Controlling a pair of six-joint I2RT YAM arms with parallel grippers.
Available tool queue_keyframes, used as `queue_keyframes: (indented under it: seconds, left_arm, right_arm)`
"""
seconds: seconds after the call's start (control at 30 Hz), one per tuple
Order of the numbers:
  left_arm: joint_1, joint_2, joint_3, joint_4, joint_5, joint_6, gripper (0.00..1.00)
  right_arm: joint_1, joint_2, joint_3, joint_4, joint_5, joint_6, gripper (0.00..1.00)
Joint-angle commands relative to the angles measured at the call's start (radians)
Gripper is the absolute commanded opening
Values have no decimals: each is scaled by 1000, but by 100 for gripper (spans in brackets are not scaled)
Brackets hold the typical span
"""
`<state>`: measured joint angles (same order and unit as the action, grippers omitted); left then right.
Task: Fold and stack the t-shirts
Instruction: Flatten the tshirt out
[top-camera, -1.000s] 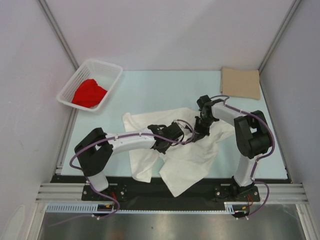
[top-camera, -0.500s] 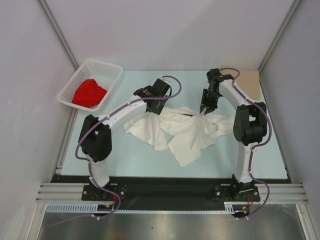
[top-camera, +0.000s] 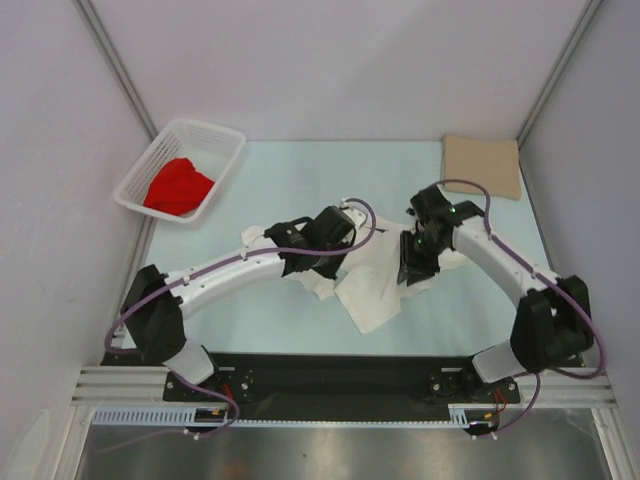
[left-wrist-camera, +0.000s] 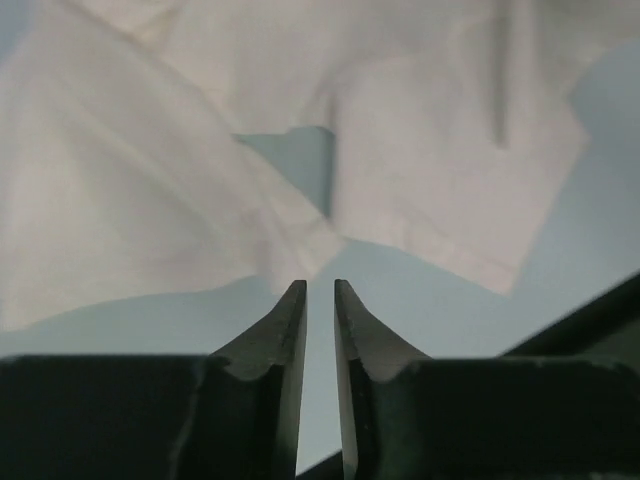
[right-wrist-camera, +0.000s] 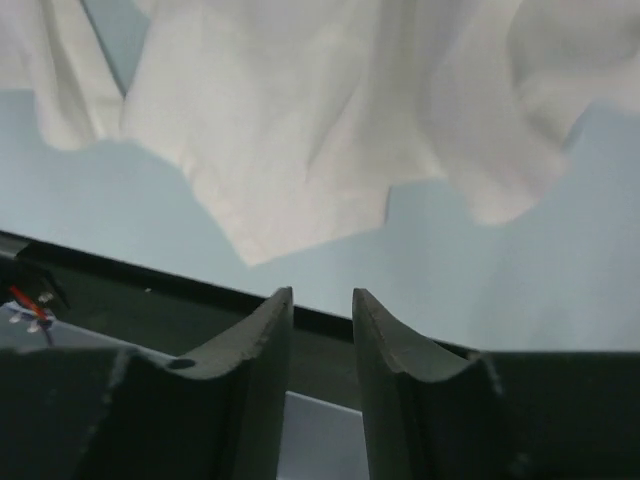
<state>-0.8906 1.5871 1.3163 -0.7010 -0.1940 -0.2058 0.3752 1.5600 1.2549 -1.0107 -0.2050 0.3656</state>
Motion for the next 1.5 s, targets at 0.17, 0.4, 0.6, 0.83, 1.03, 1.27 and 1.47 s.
queue_keyframes:
  seconds: [0.17,0.4,0.6,0.83,1.03,1.27,1.47]
  left_arm:
    - [-48,109,-118,123,113,-175,25]
    - [-48,165,-173,170,97,-173,30]
    - [-48,177,-187,201,102,-170,39]
    - [-47,257,-152,199,67,-139,39]
    - [-41,275,-131,193,31,-113,33]
    - [-38,255,-138,187,-12,-96,50]
    - [-19,219,-224,212,-4,-109,42]
  right_arm:
    - [1,-235,-285,73,-128,88,31]
    - [11,-273,-350,92,-185,104,31]
    - [34,-273,-391,122,-208,118,32]
    - [73,-222,-403,179,-255,144,32]
    - [114,-141,-427,273,-300,177,33]
    - [192,-61,-405,342,-315,206,50]
    - [309,53,-339,316,-189,249,44]
